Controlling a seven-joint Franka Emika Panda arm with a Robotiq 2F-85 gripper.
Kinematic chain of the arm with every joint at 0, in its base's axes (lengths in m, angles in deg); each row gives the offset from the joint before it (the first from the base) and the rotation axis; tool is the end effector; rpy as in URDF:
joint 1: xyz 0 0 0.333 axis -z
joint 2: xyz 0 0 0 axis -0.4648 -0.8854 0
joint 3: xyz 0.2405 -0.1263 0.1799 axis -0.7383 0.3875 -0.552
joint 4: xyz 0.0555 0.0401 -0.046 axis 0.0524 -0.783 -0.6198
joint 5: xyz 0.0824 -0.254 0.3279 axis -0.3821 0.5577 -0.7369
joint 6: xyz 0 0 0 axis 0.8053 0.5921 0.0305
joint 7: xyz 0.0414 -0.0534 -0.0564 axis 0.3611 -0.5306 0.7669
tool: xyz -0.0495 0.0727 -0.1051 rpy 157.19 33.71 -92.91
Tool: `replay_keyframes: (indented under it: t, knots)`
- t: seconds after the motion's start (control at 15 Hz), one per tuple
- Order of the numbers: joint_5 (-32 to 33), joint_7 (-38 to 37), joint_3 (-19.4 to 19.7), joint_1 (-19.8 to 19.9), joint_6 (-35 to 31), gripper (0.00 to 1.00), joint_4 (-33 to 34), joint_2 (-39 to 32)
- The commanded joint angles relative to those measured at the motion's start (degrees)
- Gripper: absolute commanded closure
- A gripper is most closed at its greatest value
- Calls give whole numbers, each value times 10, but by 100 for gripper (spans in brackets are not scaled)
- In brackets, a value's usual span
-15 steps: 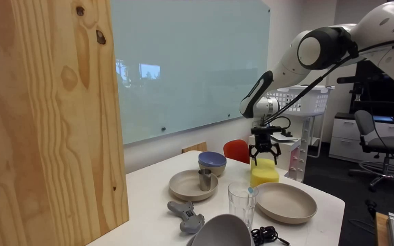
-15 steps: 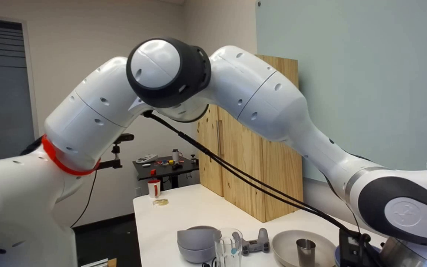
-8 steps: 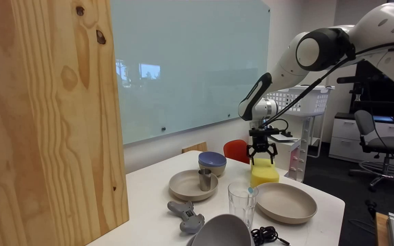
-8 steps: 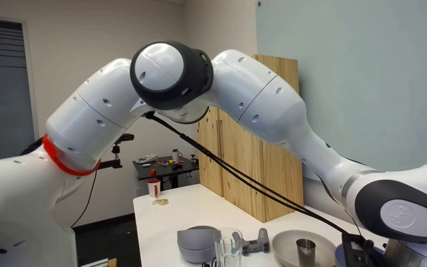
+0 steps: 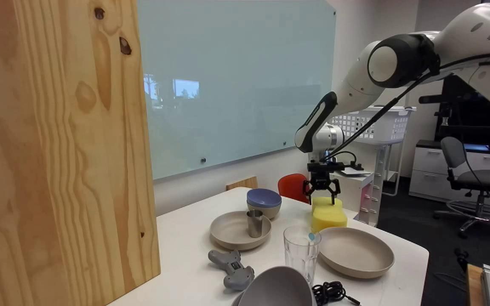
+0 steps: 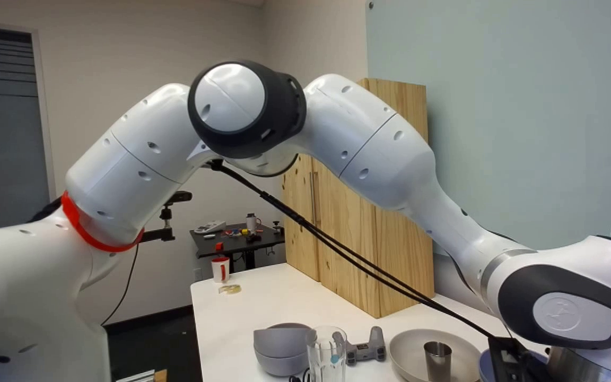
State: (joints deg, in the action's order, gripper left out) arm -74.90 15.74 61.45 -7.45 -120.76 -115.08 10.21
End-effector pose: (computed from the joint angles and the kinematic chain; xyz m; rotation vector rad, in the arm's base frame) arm 0.5952 -0.3665 0.1148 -2.7735 1.4366 0.3114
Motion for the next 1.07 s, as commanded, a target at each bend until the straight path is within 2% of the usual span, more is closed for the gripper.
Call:
replay_keyframes:
  t: [0.0, 0.4, 0.47, 0.53, 1.0]
  knots:
    - [-18, 19, -10, 5, -40, 0, -37, 6]
    - [-41, 29, -17, 16, -56, 0, -59, 10]
    - [-47, 35, -19, 19, -57, 10, -62, 11]
    - [-50, 41, -19, 22, -59, 26, -65, 11]
    - [-89, 72, -29, 41, -70, 77, -80, 19]
